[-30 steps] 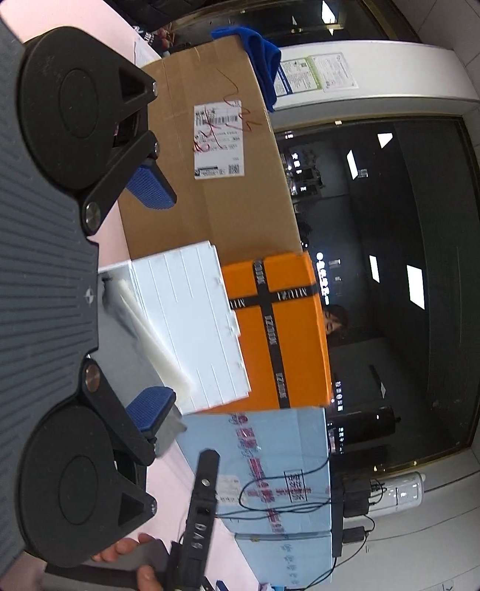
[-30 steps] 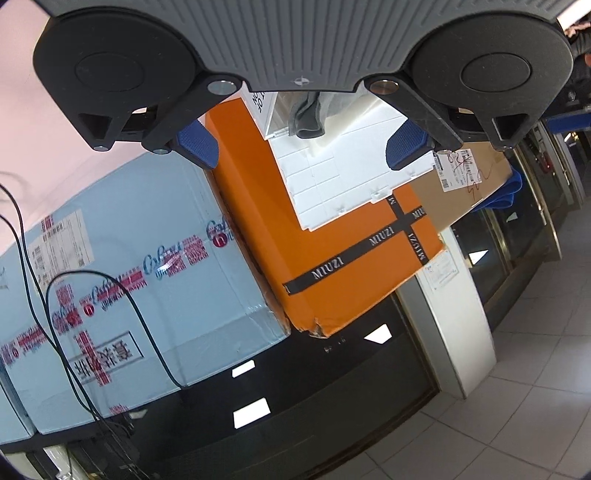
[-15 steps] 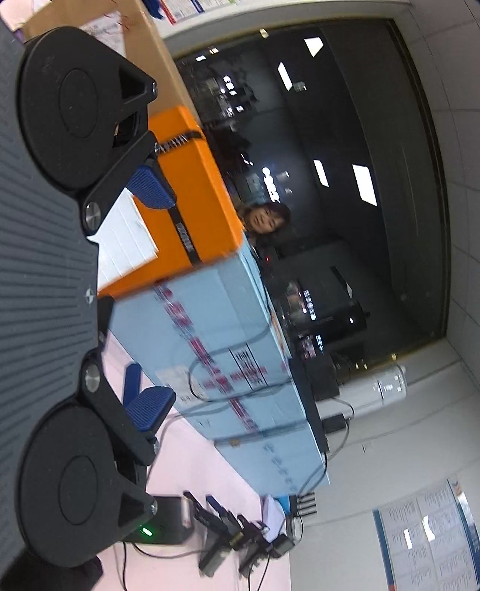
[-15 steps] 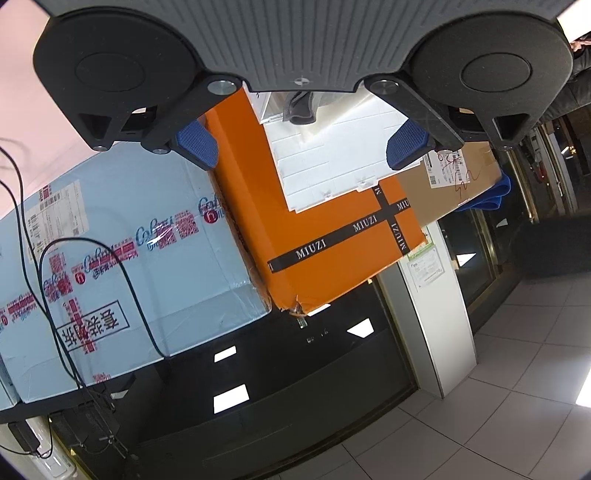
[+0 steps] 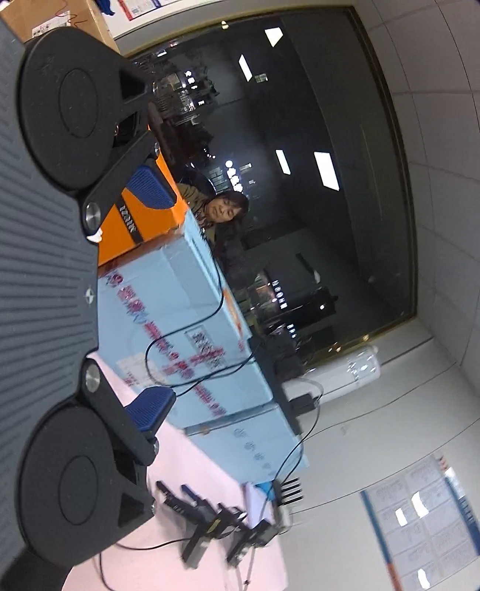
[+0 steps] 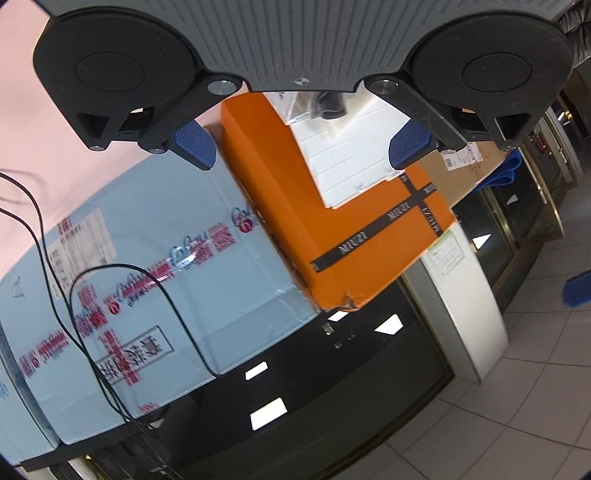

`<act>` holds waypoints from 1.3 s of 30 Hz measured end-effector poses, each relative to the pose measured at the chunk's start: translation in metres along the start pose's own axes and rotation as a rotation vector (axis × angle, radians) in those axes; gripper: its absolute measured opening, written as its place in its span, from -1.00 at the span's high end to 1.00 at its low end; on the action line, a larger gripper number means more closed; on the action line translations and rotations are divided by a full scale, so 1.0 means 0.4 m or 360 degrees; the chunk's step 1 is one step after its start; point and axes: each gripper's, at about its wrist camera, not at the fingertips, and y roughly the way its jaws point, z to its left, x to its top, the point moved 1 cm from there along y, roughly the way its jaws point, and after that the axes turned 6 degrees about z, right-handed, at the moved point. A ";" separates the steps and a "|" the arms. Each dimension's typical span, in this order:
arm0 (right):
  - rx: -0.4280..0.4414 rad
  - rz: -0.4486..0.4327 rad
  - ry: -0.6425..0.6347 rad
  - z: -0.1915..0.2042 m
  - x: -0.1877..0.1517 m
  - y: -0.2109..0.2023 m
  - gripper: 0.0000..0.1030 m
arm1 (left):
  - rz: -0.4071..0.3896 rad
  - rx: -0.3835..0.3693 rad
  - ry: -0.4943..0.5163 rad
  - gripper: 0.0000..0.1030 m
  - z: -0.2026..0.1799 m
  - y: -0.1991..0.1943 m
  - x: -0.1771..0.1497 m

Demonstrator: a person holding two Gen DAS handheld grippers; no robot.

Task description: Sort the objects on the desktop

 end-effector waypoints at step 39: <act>0.0158 0.0222 -0.0106 0.040 0.060 0.329 -1.00 | 0.0367 0.0219 -0.1041 -1.00 0.578 0.194 -0.510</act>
